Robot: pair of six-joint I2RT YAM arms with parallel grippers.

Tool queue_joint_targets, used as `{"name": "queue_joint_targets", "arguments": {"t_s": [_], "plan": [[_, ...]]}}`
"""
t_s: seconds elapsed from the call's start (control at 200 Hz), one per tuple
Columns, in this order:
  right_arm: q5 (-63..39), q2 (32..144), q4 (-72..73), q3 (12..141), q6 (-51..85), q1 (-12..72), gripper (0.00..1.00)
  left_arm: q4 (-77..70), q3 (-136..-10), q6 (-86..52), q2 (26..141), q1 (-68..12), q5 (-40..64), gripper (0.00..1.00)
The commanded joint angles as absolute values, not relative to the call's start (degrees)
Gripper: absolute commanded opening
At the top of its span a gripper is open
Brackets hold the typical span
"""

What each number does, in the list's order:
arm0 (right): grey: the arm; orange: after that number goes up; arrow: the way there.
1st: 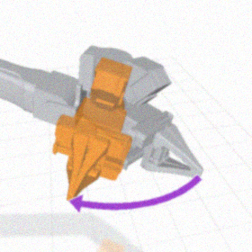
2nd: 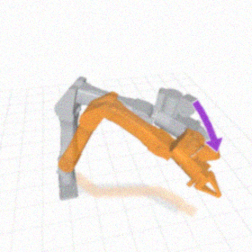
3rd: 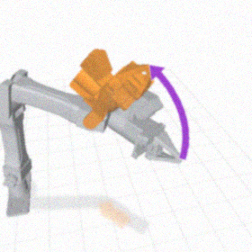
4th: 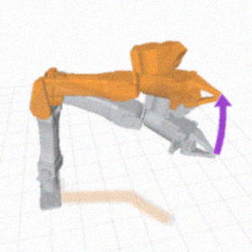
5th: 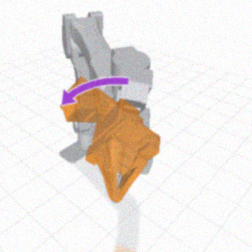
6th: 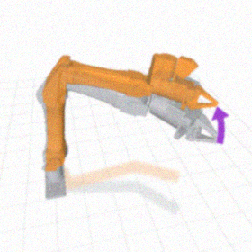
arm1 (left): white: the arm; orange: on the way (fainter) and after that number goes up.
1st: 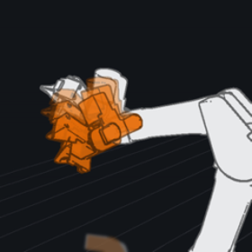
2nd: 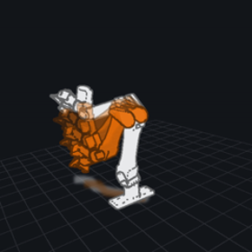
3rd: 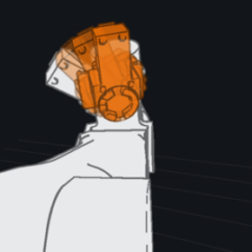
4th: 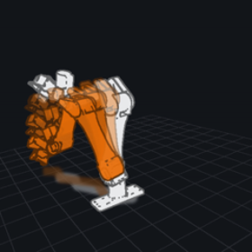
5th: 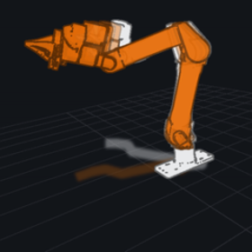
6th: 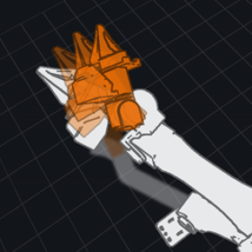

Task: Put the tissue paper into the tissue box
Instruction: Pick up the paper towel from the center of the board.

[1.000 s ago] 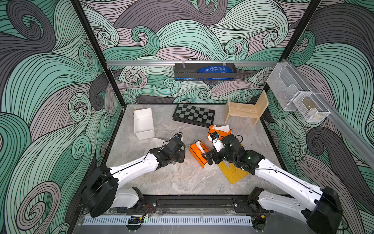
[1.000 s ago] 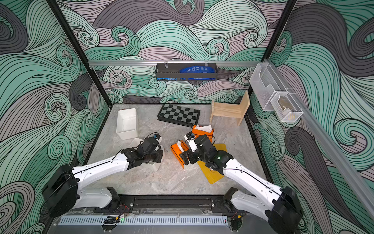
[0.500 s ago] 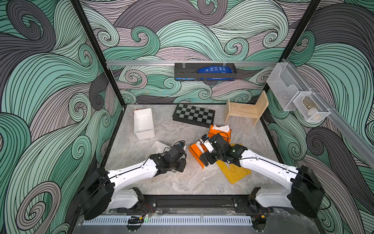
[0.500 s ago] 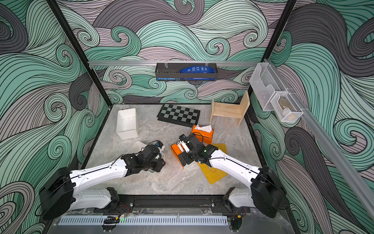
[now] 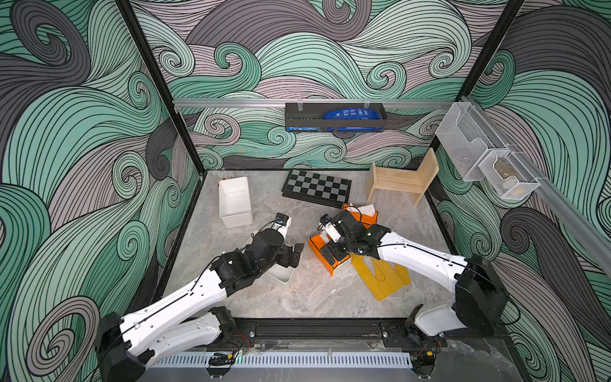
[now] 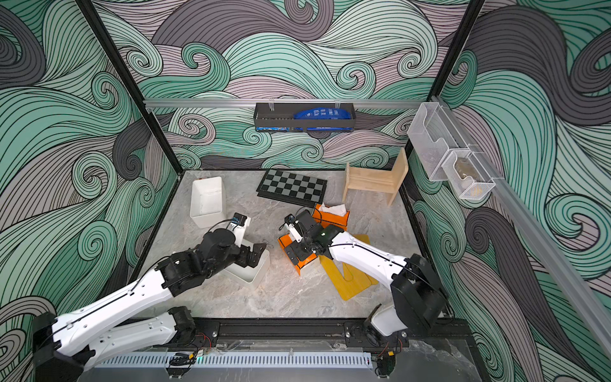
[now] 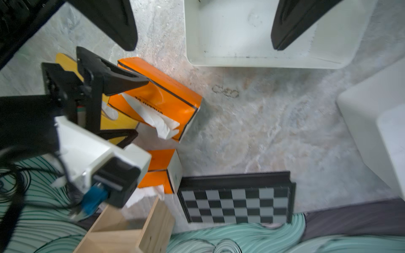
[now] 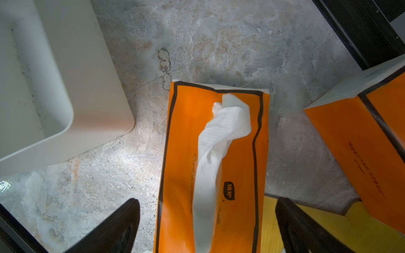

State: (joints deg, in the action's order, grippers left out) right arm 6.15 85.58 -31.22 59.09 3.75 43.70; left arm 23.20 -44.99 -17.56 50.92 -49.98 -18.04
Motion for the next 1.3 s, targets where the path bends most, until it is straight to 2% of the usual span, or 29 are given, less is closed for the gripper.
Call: {"name": "queue_joint_targets", "arguments": {"t_s": [0.0,0.25,0.605,0.84,0.991,1.296], "plan": [[5.91,87.62,-35.55,61.52,2.72,43.85,1.0,24.38,-45.76,-11.71,45.29,-50.04,-24.51,0.99],[4.98,93.54,-38.41,64.66,2.89,43.85,1.0,20.26,-40.27,-7.91,35.26,-50.01,-25.4,0.99],[5.85,101.24,-38.32,66.81,2.29,43.81,1.0,18.52,-37.36,-8.83,34.01,-50.01,-25.0,0.99],[8.13,105.62,-38.33,68.09,2.2,43.86,1.0,11.57,-33.33,-8.33,29.24,-50.01,-24.92,0.99],[9.39,103.94,-38.42,68.43,2.26,43.81,1.0,10.38,-32.04,-8.17,26.06,-50.01,-24.94,0.99],[9.23,92.55,-41.66,72.27,3.34,43.83,1.0,9.74,-31.24,-8.21,25.02,-50.01,-24.62,0.99]]}}
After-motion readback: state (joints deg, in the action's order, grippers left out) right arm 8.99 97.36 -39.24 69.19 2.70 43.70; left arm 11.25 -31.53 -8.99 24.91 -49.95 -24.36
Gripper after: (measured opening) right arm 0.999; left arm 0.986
